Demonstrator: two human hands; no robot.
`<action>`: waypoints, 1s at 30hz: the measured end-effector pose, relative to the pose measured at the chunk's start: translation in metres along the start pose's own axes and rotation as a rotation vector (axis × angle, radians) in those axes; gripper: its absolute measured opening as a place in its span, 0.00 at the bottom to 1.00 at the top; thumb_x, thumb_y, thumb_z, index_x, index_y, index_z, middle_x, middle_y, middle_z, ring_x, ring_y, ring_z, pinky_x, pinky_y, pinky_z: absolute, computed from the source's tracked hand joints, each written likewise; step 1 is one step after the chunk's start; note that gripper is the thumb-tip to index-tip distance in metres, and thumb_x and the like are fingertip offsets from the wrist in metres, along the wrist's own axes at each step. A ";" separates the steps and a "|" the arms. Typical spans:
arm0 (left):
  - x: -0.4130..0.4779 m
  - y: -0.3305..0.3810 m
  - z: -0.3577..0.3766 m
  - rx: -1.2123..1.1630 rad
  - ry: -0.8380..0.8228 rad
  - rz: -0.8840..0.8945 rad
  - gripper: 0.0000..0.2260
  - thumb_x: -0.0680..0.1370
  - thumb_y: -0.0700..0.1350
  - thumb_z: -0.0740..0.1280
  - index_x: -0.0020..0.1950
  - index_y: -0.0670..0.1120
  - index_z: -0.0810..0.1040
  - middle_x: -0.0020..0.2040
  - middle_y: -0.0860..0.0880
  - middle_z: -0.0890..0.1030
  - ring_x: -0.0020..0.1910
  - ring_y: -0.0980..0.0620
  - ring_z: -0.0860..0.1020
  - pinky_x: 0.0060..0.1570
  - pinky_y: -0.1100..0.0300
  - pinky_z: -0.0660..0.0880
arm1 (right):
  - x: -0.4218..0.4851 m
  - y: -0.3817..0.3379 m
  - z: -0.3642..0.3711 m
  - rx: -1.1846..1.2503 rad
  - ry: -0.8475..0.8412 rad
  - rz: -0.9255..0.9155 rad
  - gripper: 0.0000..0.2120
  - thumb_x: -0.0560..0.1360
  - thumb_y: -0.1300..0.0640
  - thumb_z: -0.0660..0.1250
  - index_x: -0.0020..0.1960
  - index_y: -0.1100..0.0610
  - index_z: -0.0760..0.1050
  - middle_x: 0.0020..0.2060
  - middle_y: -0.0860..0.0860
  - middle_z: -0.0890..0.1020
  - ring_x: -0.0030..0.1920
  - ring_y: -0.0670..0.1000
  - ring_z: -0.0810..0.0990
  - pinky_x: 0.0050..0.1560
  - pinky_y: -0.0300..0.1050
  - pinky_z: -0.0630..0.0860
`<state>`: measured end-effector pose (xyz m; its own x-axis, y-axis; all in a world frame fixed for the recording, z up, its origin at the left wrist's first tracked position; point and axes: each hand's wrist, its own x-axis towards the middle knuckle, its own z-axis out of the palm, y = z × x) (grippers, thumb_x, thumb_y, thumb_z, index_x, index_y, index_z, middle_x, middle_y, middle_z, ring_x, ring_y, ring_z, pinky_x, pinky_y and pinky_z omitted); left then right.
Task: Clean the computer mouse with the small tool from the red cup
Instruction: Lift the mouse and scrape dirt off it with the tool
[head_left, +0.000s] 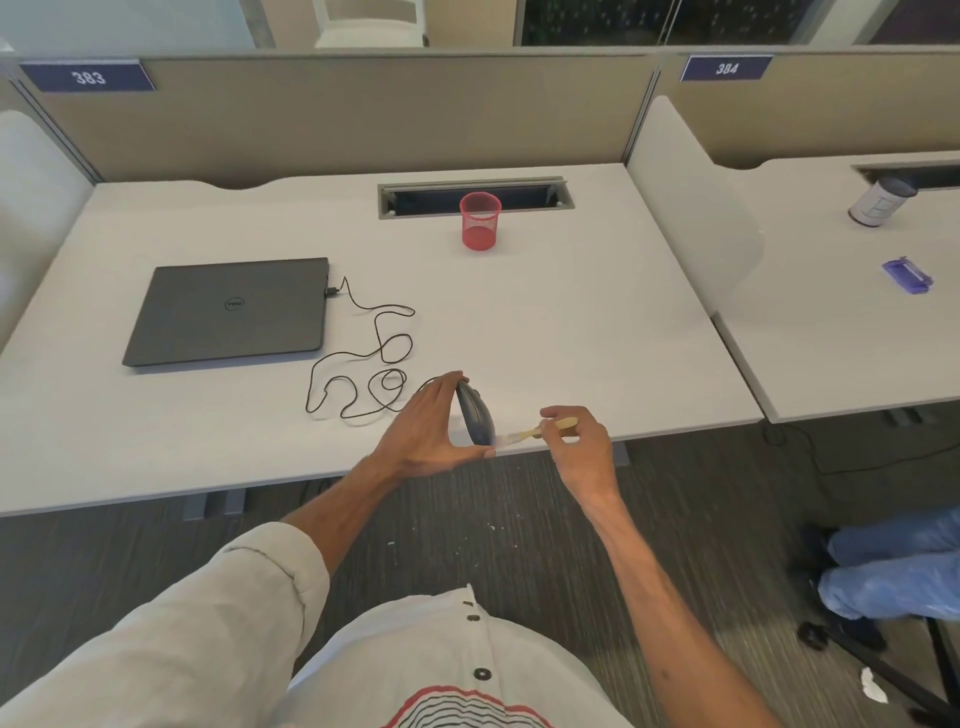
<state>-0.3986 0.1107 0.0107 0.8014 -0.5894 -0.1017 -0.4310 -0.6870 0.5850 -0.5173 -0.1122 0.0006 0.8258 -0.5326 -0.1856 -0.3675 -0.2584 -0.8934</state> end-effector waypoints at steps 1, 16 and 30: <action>-0.001 0.001 0.000 -0.002 0.008 -0.002 0.53 0.70 0.72 0.79 0.85 0.49 0.61 0.83 0.51 0.70 0.80 0.50 0.71 0.81 0.50 0.69 | 0.000 0.003 -0.001 -0.030 0.006 0.023 0.06 0.84 0.55 0.73 0.61 0.49 0.84 0.55 0.41 0.85 0.51 0.35 0.83 0.45 0.25 0.75; -0.002 0.018 0.009 -0.017 0.034 -0.040 0.54 0.70 0.69 0.81 0.87 0.52 0.57 0.85 0.52 0.67 0.81 0.50 0.71 0.82 0.49 0.70 | 0.032 -0.024 0.000 0.505 -0.275 0.444 0.24 0.92 0.45 0.54 0.44 0.56 0.75 0.57 0.57 0.92 0.64 0.58 0.88 0.71 0.62 0.77; 0.008 0.035 0.016 0.022 0.064 -0.088 0.57 0.71 0.69 0.80 0.89 0.51 0.53 0.87 0.50 0.64 0.82 0.48 0.70 0.81 0.50 0.69 | 0.062 -0.034 0.009 0.588 -0.421 0.552 0.20 0.92 0.47 0.58 0.45 0.56 0.73 0.59 0.61 0.86 0.68 0.66 0.84 0.76 0.68 0.75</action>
<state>-0.4136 0.0750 0.0171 0.8612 -0.4983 -0.1000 -0.3658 -0.7445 0.5585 -0.4494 -0.1289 0.0158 0.7279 -0.0901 -0.6798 -0.5749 0.4602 -0.6766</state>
